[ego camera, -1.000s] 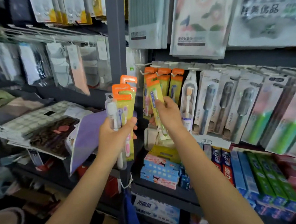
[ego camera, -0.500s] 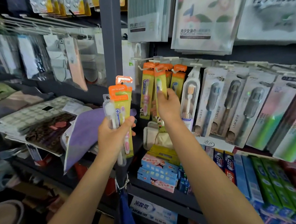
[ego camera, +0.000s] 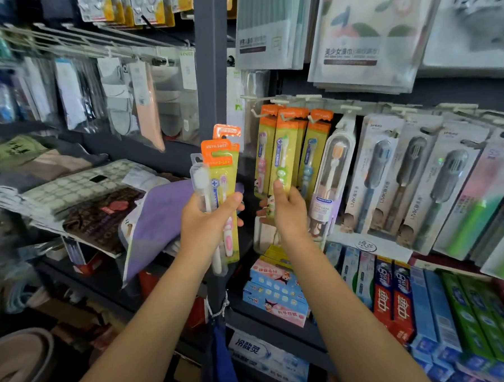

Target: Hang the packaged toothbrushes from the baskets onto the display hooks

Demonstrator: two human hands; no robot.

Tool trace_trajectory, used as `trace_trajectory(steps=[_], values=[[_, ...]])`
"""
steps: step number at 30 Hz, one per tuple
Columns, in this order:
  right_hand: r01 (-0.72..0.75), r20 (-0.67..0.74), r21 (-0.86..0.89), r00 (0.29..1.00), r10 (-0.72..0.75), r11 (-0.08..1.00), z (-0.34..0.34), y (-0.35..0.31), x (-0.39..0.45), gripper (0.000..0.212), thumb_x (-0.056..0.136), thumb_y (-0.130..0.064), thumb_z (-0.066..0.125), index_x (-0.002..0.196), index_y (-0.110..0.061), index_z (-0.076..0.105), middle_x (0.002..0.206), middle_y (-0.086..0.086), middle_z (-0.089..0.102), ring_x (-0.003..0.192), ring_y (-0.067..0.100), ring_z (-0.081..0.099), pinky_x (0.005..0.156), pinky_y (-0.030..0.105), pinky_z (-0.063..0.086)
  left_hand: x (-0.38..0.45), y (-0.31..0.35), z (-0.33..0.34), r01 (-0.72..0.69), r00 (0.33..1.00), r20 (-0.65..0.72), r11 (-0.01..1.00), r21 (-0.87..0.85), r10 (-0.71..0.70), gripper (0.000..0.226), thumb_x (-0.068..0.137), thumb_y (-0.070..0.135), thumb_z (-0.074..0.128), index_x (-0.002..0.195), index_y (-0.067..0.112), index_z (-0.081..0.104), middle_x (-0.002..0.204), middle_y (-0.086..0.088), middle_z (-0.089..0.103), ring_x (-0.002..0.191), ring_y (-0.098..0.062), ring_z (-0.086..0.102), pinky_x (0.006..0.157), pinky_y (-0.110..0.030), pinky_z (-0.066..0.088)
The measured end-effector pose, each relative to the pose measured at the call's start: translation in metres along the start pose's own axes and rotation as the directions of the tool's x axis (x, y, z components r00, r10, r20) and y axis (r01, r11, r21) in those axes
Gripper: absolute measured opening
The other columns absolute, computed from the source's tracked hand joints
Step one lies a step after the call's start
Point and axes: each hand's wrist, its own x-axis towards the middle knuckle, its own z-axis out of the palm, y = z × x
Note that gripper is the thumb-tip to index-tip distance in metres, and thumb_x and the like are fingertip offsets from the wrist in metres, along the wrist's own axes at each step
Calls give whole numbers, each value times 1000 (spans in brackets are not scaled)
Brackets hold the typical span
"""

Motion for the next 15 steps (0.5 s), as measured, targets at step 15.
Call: trace_trajectory(steps=[15], values=[[-336, 32, 186, 941, 336, 923, -11, 11, -22, 48, 103, -43, 53, 127, -2, 50, 101, 19, 66, 73, 30, 69, 65, 37, 61, -22, 7, 0, 81, 983, 165, 997, 8, -82, 16, 94, 25, 69, 107, 16, 66, 83, -7, 77, 66, -24, 72, 64, -34, 59]])
